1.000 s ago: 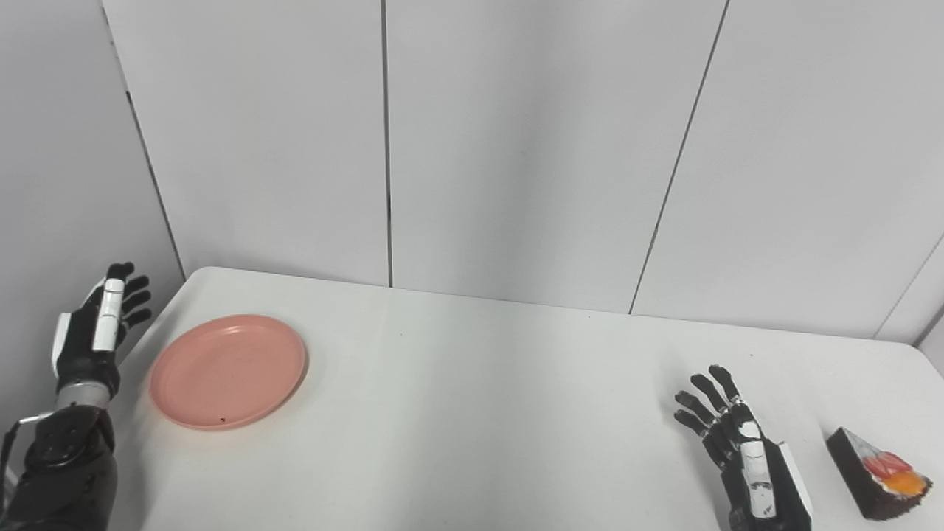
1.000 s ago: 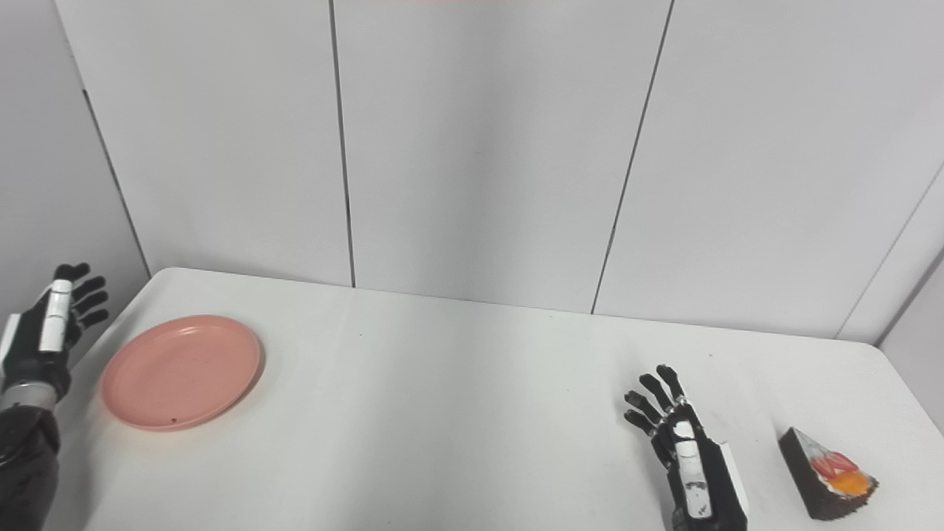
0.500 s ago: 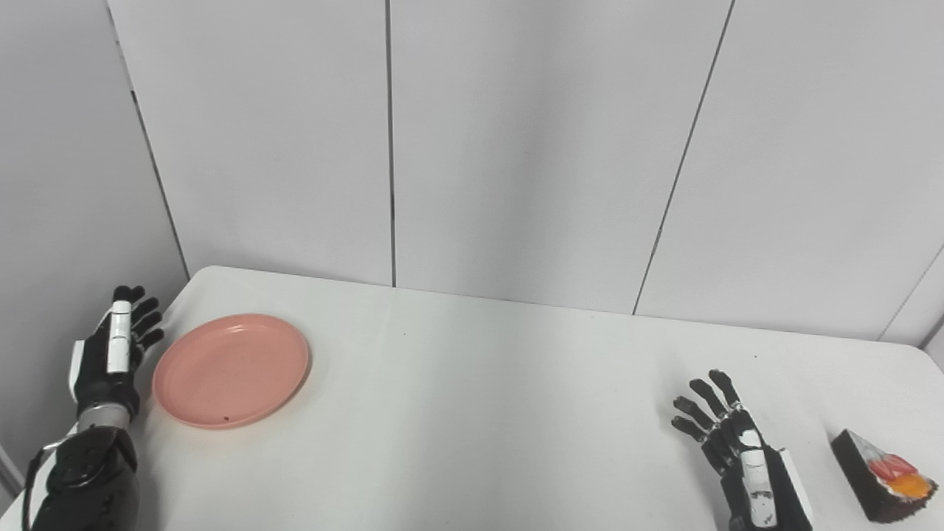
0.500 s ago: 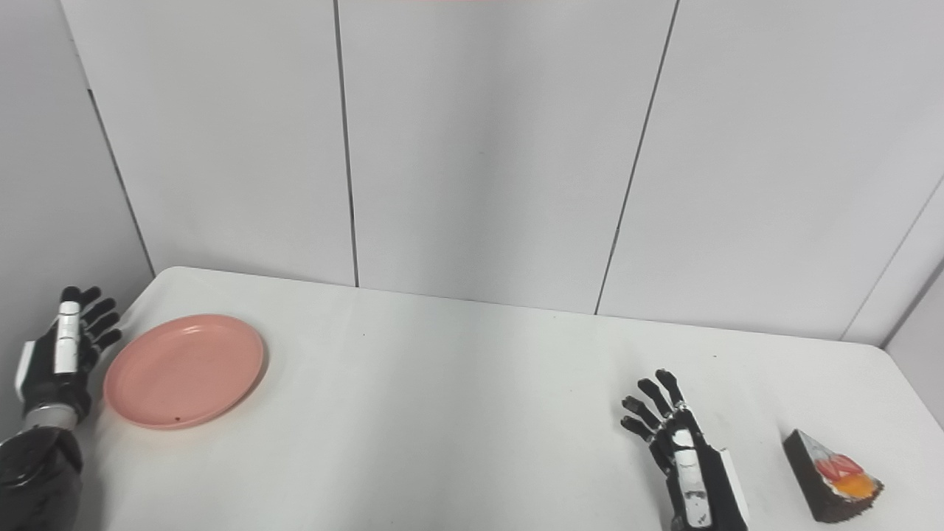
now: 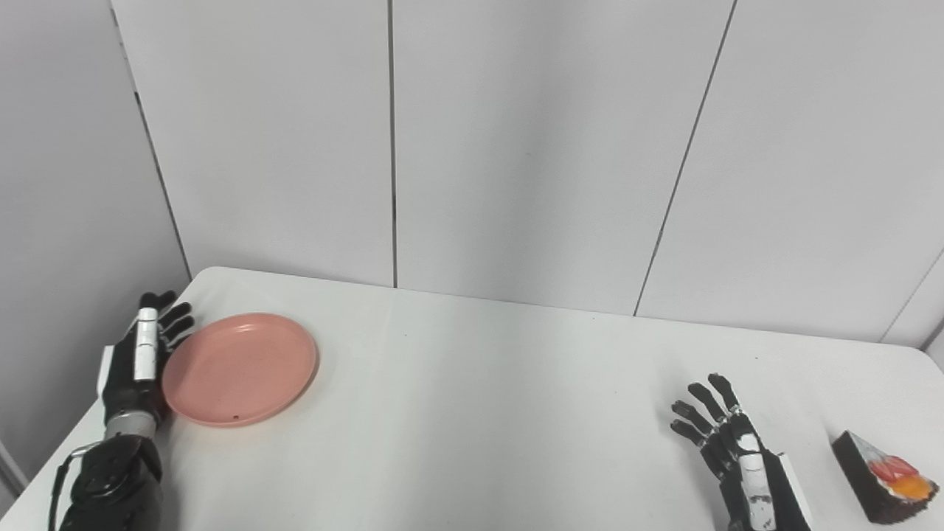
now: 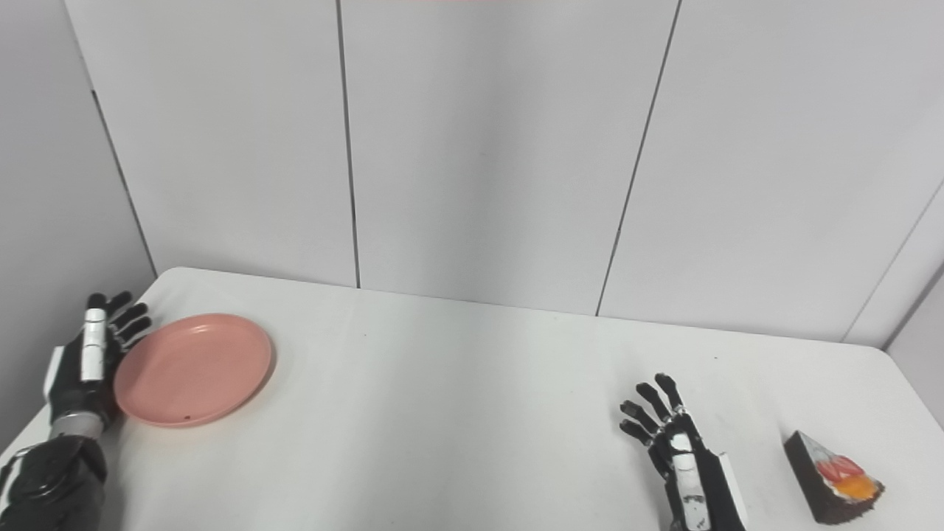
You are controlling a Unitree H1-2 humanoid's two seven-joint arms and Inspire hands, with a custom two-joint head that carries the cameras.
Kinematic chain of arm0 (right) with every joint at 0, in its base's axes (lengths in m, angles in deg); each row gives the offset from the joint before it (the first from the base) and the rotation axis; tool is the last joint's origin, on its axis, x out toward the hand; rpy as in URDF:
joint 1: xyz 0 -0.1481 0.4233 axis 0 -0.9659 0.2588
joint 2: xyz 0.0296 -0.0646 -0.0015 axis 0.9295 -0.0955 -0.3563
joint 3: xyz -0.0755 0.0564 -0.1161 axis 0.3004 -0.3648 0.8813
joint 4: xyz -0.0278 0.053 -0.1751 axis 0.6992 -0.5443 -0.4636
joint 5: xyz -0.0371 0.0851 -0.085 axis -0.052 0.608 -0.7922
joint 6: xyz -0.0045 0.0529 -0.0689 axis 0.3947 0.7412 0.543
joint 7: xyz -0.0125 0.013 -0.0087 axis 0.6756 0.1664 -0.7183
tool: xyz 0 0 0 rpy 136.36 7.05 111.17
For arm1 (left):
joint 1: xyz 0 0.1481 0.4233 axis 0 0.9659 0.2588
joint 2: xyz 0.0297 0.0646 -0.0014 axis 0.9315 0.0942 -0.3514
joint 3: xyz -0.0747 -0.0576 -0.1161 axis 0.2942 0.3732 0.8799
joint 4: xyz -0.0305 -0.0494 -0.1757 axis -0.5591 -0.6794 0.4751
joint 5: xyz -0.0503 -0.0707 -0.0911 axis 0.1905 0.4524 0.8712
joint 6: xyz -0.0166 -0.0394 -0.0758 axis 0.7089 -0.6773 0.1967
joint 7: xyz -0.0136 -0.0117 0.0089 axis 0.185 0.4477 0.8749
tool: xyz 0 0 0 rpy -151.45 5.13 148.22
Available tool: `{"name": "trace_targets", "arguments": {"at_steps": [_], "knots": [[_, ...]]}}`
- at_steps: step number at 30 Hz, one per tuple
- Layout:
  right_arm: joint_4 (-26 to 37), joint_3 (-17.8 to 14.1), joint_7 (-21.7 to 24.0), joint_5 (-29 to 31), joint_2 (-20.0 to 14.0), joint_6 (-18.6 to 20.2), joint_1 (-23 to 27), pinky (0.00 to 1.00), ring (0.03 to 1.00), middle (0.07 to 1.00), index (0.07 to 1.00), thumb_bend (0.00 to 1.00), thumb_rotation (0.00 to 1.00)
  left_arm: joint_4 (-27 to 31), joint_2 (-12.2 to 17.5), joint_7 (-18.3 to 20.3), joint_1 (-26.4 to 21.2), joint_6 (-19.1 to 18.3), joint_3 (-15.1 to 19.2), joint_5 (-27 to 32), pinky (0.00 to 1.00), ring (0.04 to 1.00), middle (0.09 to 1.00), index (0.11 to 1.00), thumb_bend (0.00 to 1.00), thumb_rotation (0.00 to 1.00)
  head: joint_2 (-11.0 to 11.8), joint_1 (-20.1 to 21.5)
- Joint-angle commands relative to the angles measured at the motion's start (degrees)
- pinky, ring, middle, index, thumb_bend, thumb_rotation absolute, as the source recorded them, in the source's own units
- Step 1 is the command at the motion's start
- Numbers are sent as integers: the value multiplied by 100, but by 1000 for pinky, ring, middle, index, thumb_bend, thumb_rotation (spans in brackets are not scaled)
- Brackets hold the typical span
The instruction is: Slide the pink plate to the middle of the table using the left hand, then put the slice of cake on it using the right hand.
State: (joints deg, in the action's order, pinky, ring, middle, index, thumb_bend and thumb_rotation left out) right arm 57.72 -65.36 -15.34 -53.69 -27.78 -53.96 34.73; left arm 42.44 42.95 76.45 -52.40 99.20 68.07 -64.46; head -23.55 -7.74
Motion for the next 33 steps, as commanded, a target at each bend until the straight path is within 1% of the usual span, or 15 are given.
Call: {"name": "trace_targets", "arguments": {"at_steps": [1,4,9,15,17,18,21,23,25,28,33], "knots": [[-112,40,-29,25,96,77,-237,787,811,892,930,836,899,222,-51,94,26,-148,-100,-30,741,821,809,803,778,941,-3,3],[-91,39,-35,16,92,95,-246,784,806,889,925,831,898,300,-135,128,26,-261,-142,8,745,816,797,800,785,940,-11,20],[-27,52,-81,-33,78,158,-270,787,805,886,924,857,890,415,-245,224,19,-432,-167,97,750,809,797,799,792,950,-29,36],[-56,65,-110,-69,57,120,-277,773,796,882,920,850,891,501,-354,237,14,-490,-277,51,725,801,790,789,802,929,-37,72],[-29,68,-135,-96,61,128,-287,775,794,881,921,847,896,537,-387,280,22,-520,-313,75,726,800,791,788,803,927,-44,90],[-14,70,-147,-107,65,135,-291,771,791,879,922,844,897,549,-402,312,26,-524,-330,88,749,811,801,792,799,928,-44,90],[-9,78,-157,-150,73,117,-290,769,792,881,925,842,902,527,-442,378,22,-476,-407,33,752,821,810,800,790,942,-55,116],[-11,77,-160,-139,82,157,-283,768,791,879,924,844,893,533,-492,359,11,-473,-452,-21,724,804,792,786,784,936,-43,121],[-2,88,-160,-141,82,203,-279,776,792,882,925,847,893,543,-534,374,3,-486,-485,-39,718,799,783,775,781,937,-42,130],[-36,95,-162,-164,81,194,-262,777,789,881,924,851,894,574,-594,389,-8,-541,-540,-36,715,794,780,768,787,932,-31,147],[-59,92,-164,-166,103,184,-252,777,782,879,921,851,891,730,-781,413,-3,-690,-674,-21,721,795,786,763,785,925,-32,165]]}}
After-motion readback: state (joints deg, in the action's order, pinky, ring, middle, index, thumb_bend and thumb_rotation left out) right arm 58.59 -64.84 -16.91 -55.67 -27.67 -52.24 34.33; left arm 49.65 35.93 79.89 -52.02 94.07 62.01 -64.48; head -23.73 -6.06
